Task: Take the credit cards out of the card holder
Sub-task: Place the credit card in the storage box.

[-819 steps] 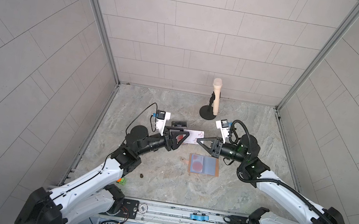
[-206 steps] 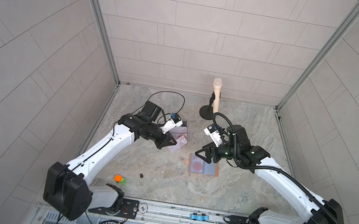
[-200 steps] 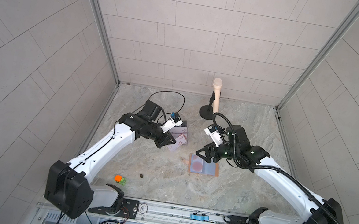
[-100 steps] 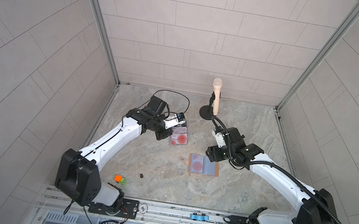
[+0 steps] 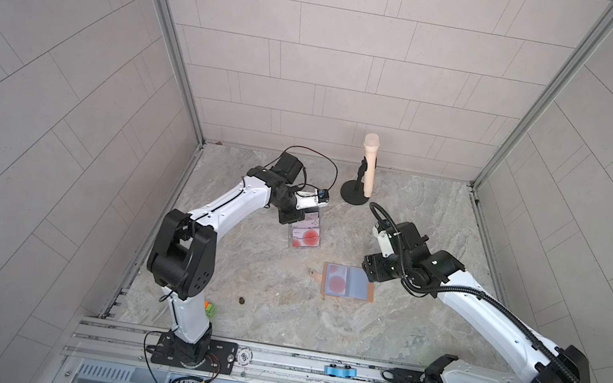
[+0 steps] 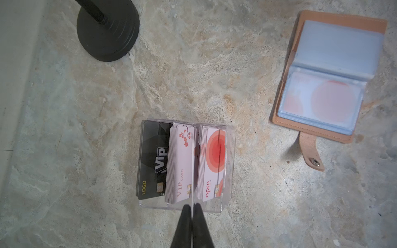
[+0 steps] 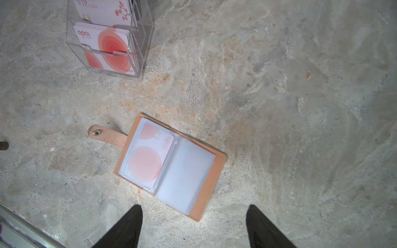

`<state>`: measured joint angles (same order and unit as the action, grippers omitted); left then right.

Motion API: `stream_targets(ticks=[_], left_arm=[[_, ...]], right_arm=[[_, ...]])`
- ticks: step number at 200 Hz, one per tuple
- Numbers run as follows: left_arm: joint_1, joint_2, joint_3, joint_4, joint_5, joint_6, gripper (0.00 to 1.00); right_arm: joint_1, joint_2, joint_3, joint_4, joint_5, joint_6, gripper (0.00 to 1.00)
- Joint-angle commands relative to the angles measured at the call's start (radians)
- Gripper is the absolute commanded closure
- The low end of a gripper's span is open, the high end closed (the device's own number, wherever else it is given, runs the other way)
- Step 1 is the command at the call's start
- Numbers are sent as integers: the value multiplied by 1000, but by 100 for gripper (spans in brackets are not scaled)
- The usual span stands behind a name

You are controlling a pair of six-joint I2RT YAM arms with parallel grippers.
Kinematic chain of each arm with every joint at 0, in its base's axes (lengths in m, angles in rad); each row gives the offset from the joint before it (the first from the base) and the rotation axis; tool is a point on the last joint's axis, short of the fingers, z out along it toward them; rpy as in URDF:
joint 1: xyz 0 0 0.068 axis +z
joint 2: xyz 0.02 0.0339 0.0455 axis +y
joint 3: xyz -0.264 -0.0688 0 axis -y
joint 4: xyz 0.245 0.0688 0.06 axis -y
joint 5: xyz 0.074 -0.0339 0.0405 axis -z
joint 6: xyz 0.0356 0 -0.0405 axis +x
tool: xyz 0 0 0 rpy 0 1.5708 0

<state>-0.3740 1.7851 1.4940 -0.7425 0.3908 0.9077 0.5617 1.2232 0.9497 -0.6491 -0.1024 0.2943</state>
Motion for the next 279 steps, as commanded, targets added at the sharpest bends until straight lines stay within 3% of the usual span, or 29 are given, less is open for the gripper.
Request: stream_targets(ticks=[1, 253, 279], left_arm=[[3, 39, 67, -77, -13, 50, 100], [-54, 223, 124, -32, -84, -2, 100], [-54, 221, 124, -33, -87, -7, 91]], right_arm=[[-5, -35, 0, -34, 38, 15, 21], [-43, -78, -35, -20, 26, 48, 21], [-45, -76, -33, -16, 23, 50, 21]])
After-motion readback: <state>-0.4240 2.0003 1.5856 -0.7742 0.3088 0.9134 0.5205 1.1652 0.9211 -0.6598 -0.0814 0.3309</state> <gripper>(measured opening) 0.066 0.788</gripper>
